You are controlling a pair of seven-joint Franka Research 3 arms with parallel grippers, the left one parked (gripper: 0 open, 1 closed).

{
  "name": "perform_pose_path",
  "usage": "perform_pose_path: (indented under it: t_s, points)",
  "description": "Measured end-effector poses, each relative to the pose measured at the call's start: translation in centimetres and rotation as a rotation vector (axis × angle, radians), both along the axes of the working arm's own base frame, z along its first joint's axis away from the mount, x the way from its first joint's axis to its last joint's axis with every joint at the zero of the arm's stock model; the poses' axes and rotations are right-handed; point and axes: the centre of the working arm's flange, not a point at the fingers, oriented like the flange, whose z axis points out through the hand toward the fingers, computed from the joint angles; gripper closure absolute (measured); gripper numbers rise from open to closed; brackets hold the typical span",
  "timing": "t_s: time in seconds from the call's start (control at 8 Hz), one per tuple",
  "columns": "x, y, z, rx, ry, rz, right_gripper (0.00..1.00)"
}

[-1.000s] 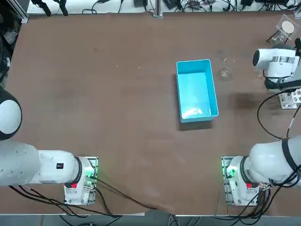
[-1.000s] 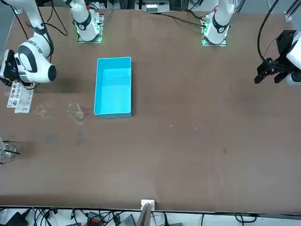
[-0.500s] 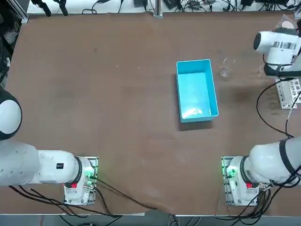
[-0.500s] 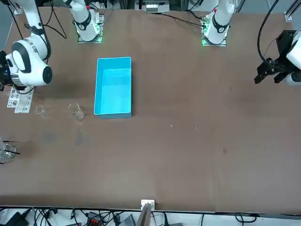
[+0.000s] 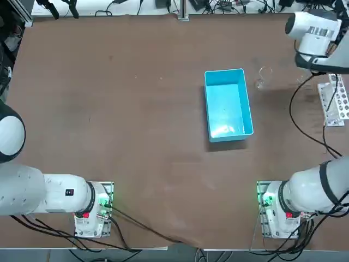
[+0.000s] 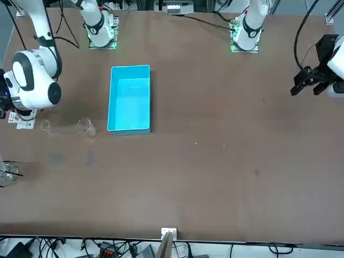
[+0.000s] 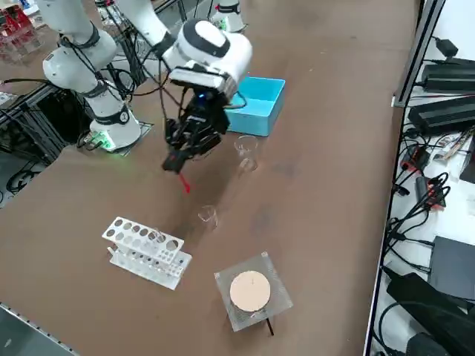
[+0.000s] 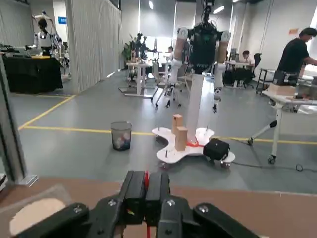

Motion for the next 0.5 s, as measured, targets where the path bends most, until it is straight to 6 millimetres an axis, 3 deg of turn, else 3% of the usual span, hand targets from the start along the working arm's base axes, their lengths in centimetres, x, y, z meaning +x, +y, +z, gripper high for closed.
perform_pose_path:
  t_s: [0.5]
  points:
    - [3.5, 2.3, -2.9, 0.076, 0.007, -0.035, 0.97]
